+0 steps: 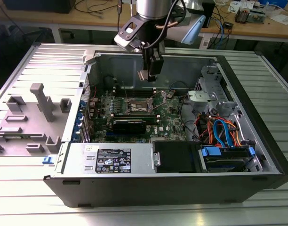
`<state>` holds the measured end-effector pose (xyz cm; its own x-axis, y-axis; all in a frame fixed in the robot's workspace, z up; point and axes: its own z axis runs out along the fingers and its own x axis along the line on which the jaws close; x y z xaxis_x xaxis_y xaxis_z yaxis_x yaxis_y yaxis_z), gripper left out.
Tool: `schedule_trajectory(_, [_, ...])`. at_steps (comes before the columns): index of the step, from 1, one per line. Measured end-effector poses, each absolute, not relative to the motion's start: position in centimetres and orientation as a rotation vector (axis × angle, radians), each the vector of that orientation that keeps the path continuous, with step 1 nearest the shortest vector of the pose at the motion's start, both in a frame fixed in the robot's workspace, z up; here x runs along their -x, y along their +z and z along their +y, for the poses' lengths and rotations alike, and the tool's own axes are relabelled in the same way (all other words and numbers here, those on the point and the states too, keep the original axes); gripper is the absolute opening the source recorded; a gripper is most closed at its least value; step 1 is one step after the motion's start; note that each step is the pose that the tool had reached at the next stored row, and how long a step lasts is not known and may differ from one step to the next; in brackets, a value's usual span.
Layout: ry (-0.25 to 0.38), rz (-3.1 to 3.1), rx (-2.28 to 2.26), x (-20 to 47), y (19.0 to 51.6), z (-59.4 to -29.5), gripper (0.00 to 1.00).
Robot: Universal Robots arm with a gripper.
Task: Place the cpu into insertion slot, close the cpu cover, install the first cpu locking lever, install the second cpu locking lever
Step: 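Place the cpu into insertion slot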
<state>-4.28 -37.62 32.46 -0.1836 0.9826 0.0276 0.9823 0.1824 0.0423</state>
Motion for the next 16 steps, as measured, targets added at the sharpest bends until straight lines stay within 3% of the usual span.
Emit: schedule_trajectory(16, [0.063, 2.297, -2.138, 5.0, 30.2, -37.6, 0.54])
